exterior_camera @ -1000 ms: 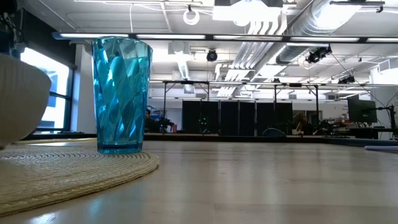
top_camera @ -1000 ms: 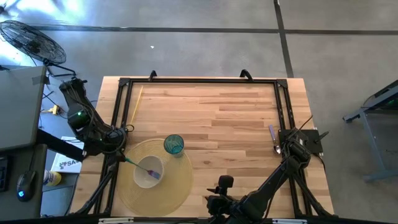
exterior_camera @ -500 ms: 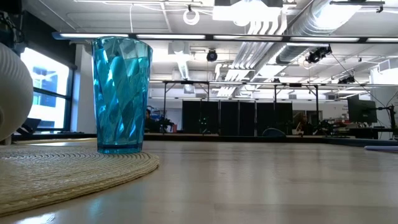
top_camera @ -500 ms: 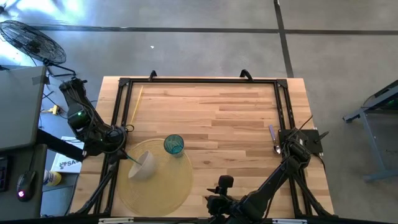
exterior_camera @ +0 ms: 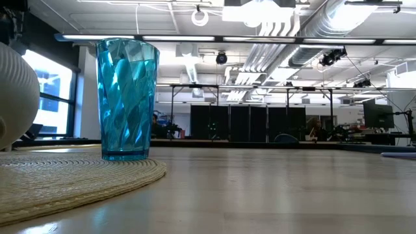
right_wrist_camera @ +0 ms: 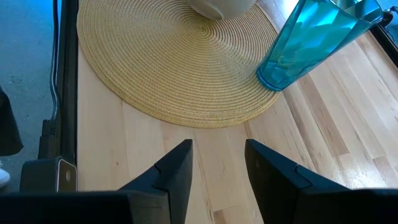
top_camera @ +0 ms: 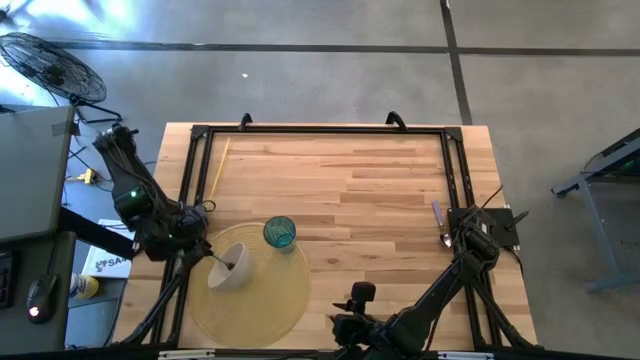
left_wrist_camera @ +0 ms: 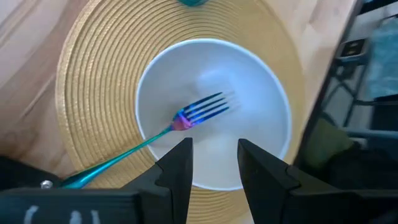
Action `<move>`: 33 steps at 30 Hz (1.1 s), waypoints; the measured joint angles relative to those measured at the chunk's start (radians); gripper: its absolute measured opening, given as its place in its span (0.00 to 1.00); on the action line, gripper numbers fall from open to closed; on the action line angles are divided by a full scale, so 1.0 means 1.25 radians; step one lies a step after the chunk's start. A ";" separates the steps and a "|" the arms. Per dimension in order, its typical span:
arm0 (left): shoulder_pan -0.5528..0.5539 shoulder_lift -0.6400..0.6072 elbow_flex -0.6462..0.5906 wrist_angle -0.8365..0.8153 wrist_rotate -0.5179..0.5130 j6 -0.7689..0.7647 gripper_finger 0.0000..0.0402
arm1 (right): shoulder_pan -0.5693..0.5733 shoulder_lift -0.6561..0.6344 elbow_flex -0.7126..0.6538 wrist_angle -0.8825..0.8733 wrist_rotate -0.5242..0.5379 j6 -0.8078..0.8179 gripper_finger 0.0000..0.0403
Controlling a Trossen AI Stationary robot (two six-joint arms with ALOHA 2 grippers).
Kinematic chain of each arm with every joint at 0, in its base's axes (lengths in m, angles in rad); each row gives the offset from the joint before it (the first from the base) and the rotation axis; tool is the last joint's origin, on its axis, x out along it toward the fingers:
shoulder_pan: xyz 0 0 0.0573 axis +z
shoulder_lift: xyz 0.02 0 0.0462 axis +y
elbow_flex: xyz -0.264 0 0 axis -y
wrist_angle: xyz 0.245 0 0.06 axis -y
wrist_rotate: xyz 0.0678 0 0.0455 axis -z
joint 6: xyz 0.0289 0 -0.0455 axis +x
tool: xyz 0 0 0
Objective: Pick & Place Utensil
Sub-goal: Adjust the white bowl
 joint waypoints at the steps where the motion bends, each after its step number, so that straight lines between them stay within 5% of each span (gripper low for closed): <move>1: 0.000 0.015 0.000 0.005 0.001 0.000 0.31 | 0.000 0.000 0.000 0.000 0.000 0.000 0.35; 15: 0.000 0.140 -0.001 0.160 -0.013 0.060 0.31 | 0.000 0.000 0.000 0.000 0.000 0.000 0.35; 33: 0.000 0.220 -0.001 0.197 -0.065 0.078 0.31 | -0.010 0.000 0.000 0.053 0.006 -0.045 0.35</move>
